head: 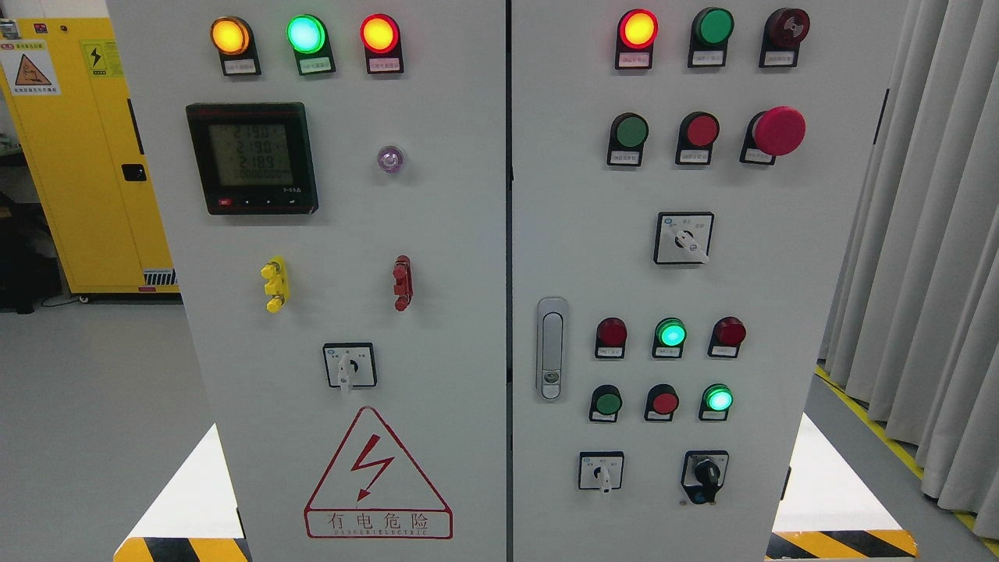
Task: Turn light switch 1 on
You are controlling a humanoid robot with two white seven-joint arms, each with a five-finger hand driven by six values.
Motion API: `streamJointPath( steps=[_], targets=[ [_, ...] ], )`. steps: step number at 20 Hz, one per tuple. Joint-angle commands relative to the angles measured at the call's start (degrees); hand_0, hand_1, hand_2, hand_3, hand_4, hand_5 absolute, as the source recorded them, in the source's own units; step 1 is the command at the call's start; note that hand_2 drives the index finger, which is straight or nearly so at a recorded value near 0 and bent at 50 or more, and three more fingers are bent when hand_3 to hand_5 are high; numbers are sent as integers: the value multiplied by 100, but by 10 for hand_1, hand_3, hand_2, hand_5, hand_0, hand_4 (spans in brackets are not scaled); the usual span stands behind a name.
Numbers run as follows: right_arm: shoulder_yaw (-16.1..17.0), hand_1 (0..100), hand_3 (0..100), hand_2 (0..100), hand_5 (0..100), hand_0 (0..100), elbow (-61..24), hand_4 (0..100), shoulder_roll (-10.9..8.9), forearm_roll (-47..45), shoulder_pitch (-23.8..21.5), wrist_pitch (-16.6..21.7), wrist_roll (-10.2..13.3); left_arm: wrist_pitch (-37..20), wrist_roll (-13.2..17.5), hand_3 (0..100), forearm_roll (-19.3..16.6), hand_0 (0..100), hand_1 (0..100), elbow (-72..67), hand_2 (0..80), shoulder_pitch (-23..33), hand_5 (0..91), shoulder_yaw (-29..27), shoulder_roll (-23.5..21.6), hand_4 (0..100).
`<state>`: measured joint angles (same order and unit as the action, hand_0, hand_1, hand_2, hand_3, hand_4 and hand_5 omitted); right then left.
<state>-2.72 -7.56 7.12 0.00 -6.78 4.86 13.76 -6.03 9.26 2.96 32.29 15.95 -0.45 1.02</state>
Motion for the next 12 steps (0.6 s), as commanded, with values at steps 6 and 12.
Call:
streamJointPath(
  steps=[6,12],
  targets=[
    [0,500,0,40,0,0,0,0,0,-167,1,-2,4,-30,-73,318,-6,216,243,5240,14,962,81,-570,-462,346],
    [0,500,0,40,0,0,0,0,0,-167,1,-2,4,-758,-240,376,-6,258,264,6226,105,1226,242,-579,-630,462]
  ],
)
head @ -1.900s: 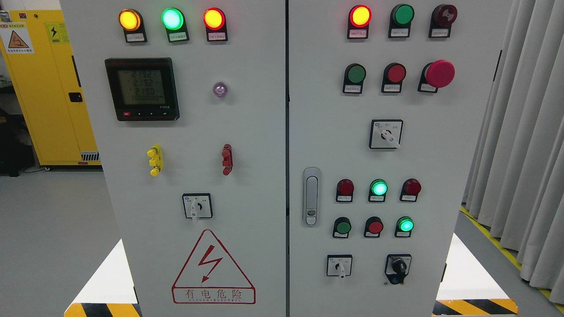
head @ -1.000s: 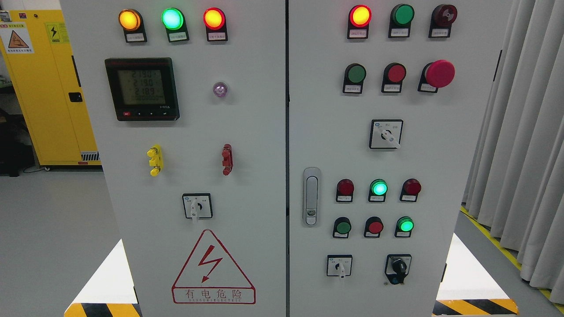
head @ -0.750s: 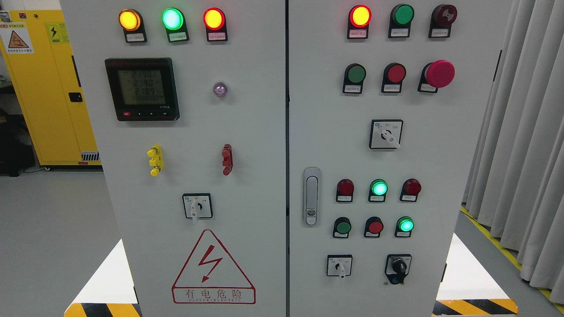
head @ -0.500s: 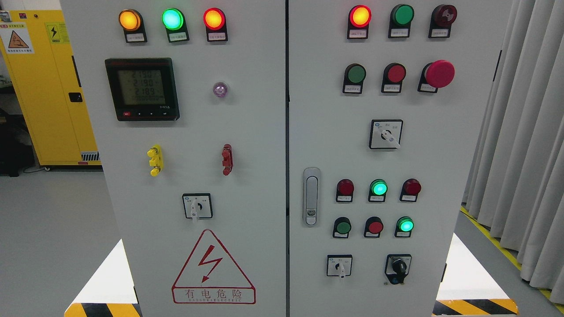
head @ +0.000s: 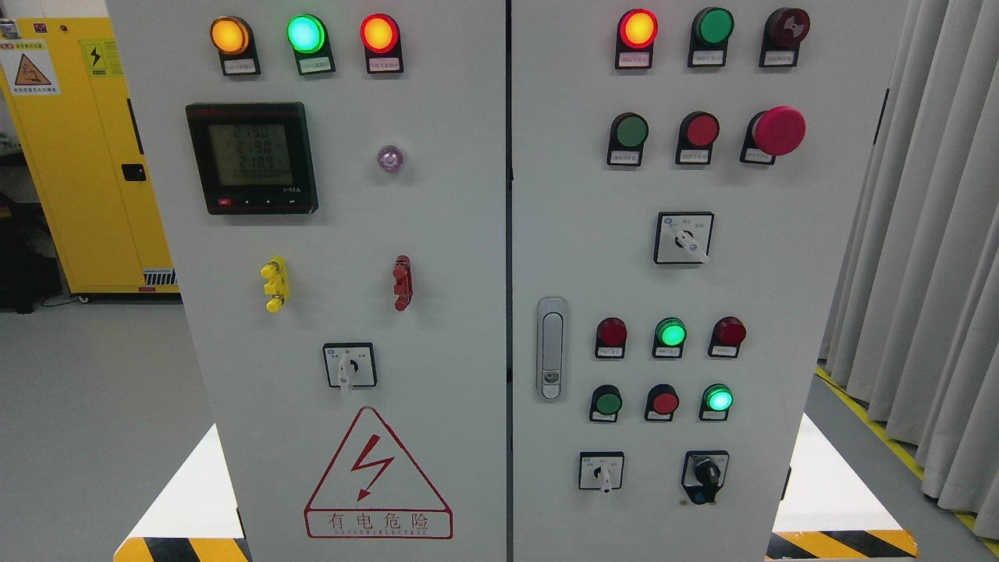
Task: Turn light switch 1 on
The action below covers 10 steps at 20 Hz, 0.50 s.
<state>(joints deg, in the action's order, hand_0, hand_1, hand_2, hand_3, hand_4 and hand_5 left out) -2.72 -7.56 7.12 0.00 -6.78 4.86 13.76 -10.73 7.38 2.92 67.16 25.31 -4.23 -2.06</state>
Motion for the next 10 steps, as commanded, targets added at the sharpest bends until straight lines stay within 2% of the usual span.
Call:
streamJointPath(
  steps=[1,5,7,10],
  targets=[
    [0,500,0,40,0,0,0,0,0,-167,1,-2,4,-307,-53,385,-2,263,269,2932,127,308,260,-193,-321,473],
    [0,500,0,40,0,0,0,0,0,-167,-8,-2,4,-307,-88,437,-10,282,289,3715,194,326,330,-105,-339,518],
    [0,500,0,40,0,0,0,0,0,-167,1,-2,4,-307,-350,445,-89,285,298,3988,199,317,344,-35,-339,528],
    [0,500,0,40,0,0,0,0,0,-167,1,-2,4,-307,-685,475,-510,291,317,4374,235,317,393,71,-322,558]
  ],
)
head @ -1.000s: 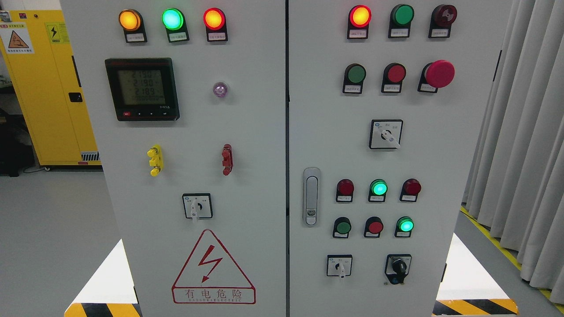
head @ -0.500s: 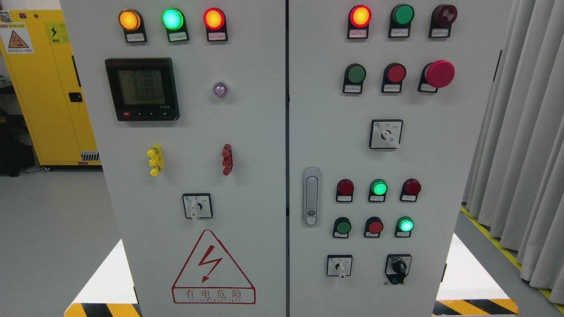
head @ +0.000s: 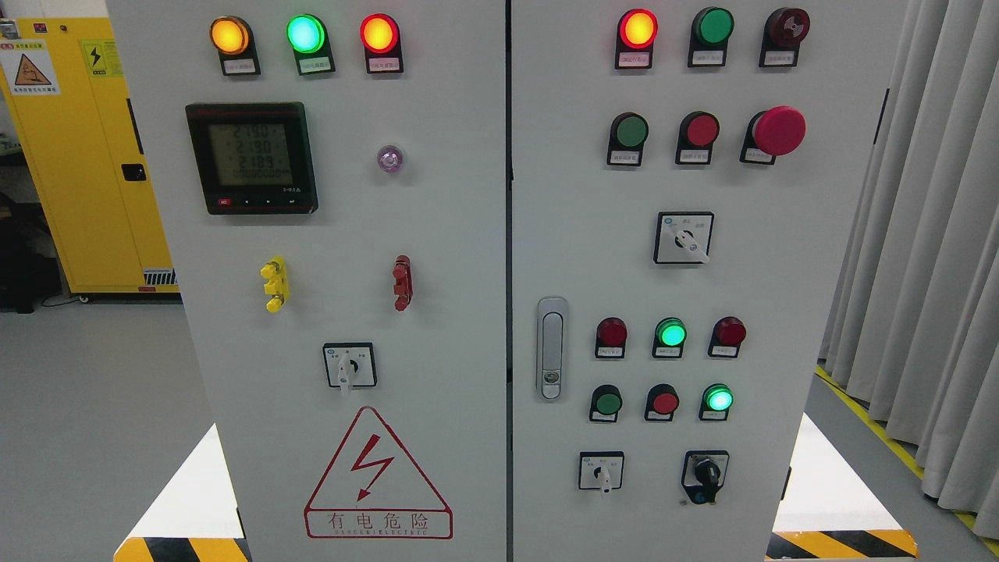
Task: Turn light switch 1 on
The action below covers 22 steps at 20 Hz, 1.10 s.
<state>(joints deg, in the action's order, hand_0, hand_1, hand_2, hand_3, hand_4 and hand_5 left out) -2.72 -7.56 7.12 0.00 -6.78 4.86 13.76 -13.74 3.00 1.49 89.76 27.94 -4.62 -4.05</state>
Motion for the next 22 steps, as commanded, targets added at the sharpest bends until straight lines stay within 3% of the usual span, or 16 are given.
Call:
streamJointPath(
  steps=[1,3,7,11,13,17,22],
  targets=[
    [0,500,0,40,0,0,0,0,0,-167,-8,-2,3,-6,-378,476,-491,292,318,2194,237,45,395,206,-105,558],
    [0,500,0,40,0,0,0,0,0,-167,1,-2,3,-6,-677,493,-606,298,328,2291,255,-34,406,278,-52,564],
    [0,500,0,40,0,0,0,0,0,-167,1,-2,3,38,-801,507,-685,315,343,2388,279,-446,459,374,184,591],
    [0,500,0,40,0,0,0,0,0,-167,1,-2,3,82,-810,514,-1457,324,351,2397,284,-922,472,514,466,598],
    [0,500,0,40,0,0,0,0,0,-167,1,-2,3,100,-880,516,-1617,331,355,2571,283,-931,467,760,475,601],
    [0,500,0,40,0,0,0,0,0,-167,1,-2,3,468,-1582,515,-1923,340,356,2643,294,-1325,466,1095,677,610],
    [0,500,0,40,0,0,0,0,0,-167,1,-2,3,838,-2110,552,-2013,362,375,2652,330,-1625,552,1113,792,655]
  ],
)
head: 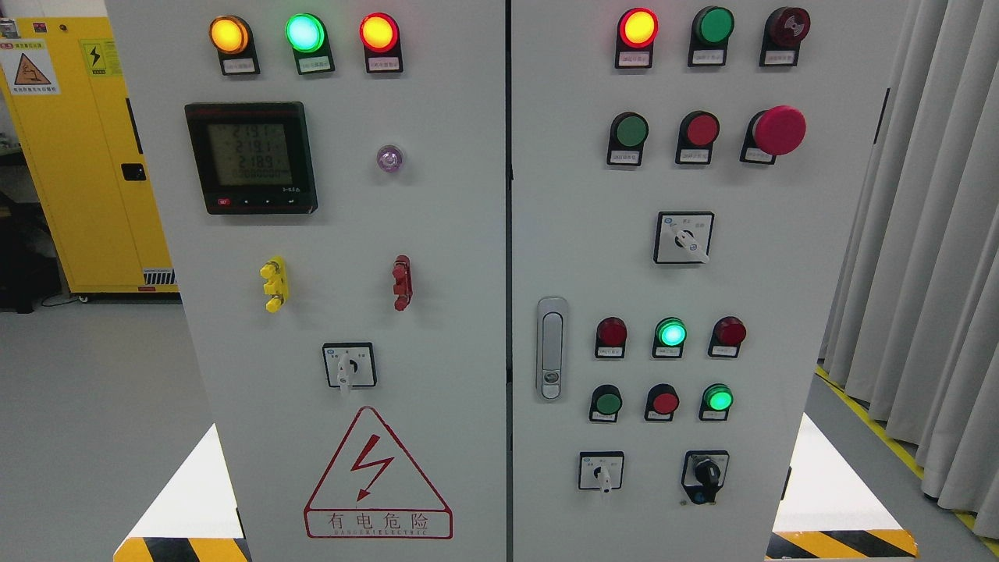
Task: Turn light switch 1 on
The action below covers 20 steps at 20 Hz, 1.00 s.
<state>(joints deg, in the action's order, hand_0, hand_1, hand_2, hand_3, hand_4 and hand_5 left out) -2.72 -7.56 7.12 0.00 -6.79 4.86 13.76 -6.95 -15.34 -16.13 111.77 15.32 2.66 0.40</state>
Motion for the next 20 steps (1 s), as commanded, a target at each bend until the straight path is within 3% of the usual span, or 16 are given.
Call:
streamJointPath(
  steps=[1,4,7,11,14,16,20],
  targets=[
    [0,500,0,40,0,0,0,0,0,-167,2,-2,4,194,-389,570,-241,364,381,442,345,-433,600,384,356,682],
    [0,500,0,40,0,0,0,0,0,-167,2,-2,4,535,-636,637,-224,352,399,442,418,-696,721,393,443,748],
    [0,500,0,40,0,0,0,0,0,-167,2,-2,4,853,-821,696,-136,302,439,424,498,-872,756,436,479,783],
    [0,500,0,40,0,0,0,0,0,-167,2,-2,4,1274,-1119,784,110,150,504,424,612,-1162,756,515,522,806],
    [0,500,0,40,0,0,0,0,0,-167,-7,-2,-5,1477,-1330,792,110,55,574,398,631,-1329,725,656,549,796],
    [0,500,0,40,0,0,0,0,0,-167,2,-2,4,1591,-1357,769,110,24,585,380,643,-1426,669,700,567,771],
    [0,500,0,40,0,0,0,0,0,-167,2,-2,4,1767,-1366,740,110,8,592,336,656,-1637,658,692,575,737]
  ],
)
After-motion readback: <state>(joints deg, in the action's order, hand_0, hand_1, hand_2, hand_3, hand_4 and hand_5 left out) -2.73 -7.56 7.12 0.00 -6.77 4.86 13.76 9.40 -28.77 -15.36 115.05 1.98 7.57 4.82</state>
